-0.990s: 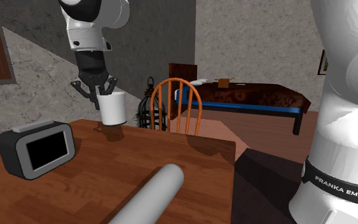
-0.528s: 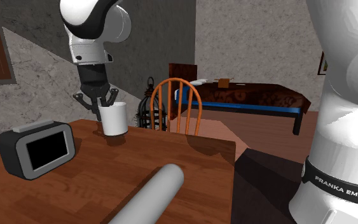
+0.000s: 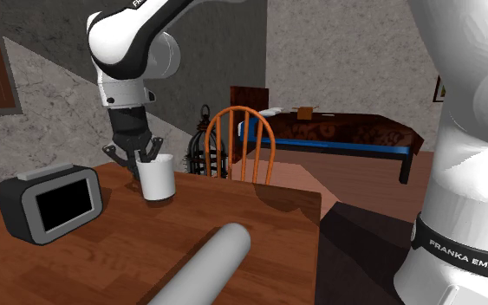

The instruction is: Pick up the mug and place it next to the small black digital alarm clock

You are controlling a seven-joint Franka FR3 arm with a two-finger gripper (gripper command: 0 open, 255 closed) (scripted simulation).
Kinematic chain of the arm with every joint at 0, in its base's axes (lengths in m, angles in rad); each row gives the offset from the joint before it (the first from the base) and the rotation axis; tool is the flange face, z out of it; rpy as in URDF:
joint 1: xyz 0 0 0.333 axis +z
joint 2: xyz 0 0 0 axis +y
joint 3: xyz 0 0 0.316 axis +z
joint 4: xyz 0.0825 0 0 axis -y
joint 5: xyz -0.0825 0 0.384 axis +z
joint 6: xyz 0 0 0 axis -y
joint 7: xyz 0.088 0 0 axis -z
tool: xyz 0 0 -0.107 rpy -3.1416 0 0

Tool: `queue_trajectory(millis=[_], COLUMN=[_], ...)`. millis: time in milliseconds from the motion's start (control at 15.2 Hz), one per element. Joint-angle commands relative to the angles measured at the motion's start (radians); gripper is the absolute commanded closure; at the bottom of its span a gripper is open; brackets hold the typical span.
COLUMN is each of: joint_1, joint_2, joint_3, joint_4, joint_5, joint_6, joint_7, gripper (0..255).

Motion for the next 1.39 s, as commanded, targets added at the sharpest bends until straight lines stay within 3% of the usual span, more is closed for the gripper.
queue_trajectory(millis=[0,462,990,1056,1320], joint_1=[0.002,0.013,0.013,0.013,0.013], joint_2=[0.015,0.078,0.078,0.078,0.078], joint_3=[-0.004,-0.021,-0.021,-0.021,-0.021], joint_4=[-0.007,-0.022,-0.022,-0.022,-0.022], joint_5=[-0.007,-0.036,-0.036,-0.036,-0.036], joint_6=[0.022,0.096,0.096,0.096,0.096], joint_7=[0.005,0.026,0.026,0.026,0.026], gripper=[255,255,255,0,0])
